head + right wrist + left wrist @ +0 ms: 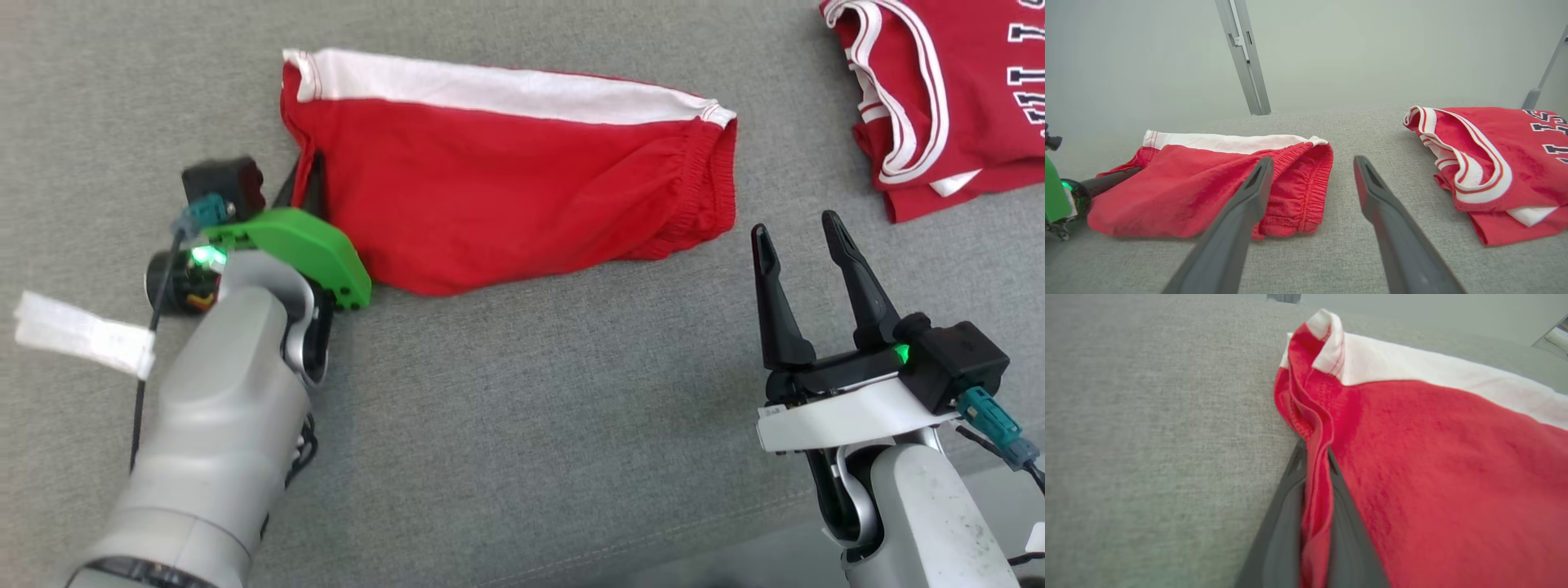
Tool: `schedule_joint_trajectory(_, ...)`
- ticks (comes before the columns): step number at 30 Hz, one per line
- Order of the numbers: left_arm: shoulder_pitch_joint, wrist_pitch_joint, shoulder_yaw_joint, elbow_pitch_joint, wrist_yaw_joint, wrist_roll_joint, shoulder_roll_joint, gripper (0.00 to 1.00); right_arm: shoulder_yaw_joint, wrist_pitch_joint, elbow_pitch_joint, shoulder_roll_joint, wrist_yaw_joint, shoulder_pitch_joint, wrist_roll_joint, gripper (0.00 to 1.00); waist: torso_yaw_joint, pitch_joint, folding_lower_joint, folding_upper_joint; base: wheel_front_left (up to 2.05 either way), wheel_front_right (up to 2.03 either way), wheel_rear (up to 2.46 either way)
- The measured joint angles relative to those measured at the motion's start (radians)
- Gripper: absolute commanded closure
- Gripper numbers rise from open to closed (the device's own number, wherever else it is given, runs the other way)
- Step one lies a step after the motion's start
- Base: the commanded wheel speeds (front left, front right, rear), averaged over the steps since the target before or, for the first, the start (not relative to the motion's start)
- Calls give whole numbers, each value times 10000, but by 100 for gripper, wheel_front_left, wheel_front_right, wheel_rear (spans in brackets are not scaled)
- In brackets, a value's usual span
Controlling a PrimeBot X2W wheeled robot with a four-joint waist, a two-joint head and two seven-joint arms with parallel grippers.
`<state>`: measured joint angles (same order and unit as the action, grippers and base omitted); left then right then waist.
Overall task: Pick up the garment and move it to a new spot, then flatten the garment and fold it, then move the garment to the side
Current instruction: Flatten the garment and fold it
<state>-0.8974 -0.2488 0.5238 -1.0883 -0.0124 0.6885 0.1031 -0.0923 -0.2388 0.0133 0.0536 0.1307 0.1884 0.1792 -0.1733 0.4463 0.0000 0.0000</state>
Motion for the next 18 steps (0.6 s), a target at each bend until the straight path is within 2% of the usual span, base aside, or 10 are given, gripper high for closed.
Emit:
schedule_joint_trajectory(6,1412,-209,-451,828,-328,151,-42,100,159,173,98,13,0,-218,-15,0,270,-615,0,0,0,0,0)
schedule_joint_trajectory(10,2447,-167,-999,1977,-665,107,-12,100,268,270,192,44,0,-364,-15,0,385,-1012,0,0,0,0,0)
schedule_joint_trajectory(11,2754,-167,-1122,2276,-756,19,12,69,288,313,211,42,-2,-430,-15,0,411,-1118,1,0,0,0,0)
schedule_joint_trajectory(12,3004,-165,-1218,2504,-811,-65,33,0,299,357,222,42,0,-468,-15,0,433,-1215,0,0,0,0,0)
schedule_joint_trajectory(18,3873,-151,-1831,4031,-1012,-1064,291,0,249,593,249,44,0,-523,25,0,477,-1613,0,0,0,0,0)
